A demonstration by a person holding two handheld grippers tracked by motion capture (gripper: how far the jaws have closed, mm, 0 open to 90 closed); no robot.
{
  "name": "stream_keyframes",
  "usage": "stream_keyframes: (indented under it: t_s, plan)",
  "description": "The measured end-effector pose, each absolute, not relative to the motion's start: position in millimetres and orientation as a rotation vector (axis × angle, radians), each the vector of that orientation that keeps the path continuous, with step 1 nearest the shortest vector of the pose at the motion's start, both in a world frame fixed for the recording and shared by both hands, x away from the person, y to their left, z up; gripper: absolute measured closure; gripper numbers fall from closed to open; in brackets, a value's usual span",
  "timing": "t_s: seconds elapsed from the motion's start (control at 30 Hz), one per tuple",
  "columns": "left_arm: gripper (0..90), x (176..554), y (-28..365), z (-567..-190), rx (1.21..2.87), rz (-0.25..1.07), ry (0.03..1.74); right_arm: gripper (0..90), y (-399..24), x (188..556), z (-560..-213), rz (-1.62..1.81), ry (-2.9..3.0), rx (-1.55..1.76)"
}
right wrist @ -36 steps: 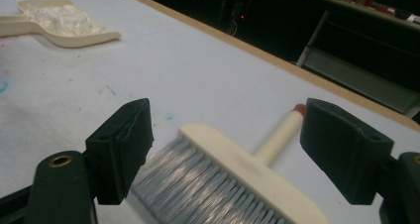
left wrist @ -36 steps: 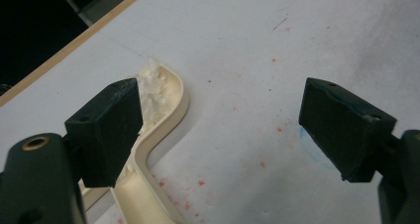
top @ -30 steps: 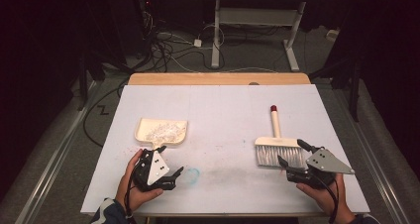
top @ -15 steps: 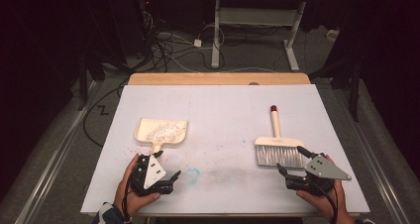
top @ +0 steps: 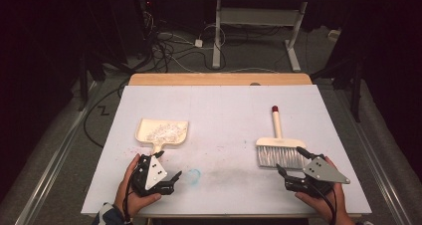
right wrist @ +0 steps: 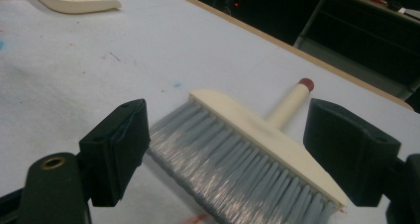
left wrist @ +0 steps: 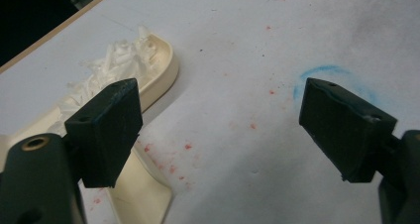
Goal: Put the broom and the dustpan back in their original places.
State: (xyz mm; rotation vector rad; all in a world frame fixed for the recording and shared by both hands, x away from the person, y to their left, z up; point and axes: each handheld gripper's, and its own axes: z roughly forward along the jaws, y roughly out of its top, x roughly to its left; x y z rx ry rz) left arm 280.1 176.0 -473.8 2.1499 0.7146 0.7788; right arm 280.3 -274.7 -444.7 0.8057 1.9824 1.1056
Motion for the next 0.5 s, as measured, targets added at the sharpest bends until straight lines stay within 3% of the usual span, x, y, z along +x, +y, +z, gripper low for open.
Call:
stream_keyframes:
  t_s: [0.5]
  plan:
    - [16.1,283.1,174.0,-475.3,2.171,0.771,0.714,19.1,-275.6,279.6,-444.6,1.099,1.982,0.793]
